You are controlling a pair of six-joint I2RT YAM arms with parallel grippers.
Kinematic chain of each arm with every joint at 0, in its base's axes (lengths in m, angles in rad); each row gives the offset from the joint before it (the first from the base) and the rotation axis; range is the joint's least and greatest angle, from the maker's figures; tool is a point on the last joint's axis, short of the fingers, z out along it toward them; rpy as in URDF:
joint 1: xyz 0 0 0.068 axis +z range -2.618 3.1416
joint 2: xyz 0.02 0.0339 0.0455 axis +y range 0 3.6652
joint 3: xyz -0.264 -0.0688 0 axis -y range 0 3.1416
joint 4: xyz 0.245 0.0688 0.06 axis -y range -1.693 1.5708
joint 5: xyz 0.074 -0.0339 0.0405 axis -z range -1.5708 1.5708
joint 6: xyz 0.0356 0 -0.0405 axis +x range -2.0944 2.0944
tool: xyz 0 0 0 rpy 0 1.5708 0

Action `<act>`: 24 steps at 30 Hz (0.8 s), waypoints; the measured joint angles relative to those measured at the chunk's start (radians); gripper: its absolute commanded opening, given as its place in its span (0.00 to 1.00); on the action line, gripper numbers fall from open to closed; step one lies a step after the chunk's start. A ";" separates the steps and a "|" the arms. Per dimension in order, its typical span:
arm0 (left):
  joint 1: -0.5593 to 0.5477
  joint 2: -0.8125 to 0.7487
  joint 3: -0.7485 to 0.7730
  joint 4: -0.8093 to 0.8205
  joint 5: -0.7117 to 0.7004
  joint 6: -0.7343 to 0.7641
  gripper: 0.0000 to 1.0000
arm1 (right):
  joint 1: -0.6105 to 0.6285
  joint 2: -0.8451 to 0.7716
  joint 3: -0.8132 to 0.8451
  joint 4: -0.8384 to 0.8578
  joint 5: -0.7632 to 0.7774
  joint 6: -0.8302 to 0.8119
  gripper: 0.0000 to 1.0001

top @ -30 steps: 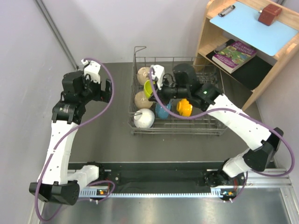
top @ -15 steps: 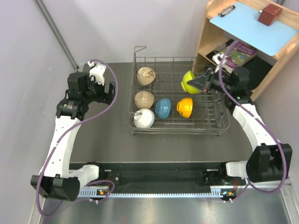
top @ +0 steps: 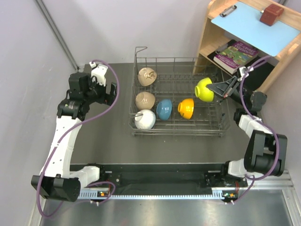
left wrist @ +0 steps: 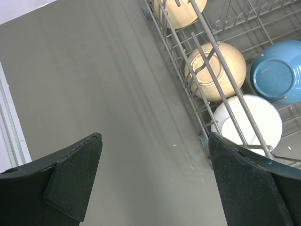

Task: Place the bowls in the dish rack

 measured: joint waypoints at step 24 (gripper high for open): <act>0.000 0.036 0.000 -0.006 0.014 0.002 0.99 | -0.142 0.172 -0.180 0.086 -0.117 0.094 0.00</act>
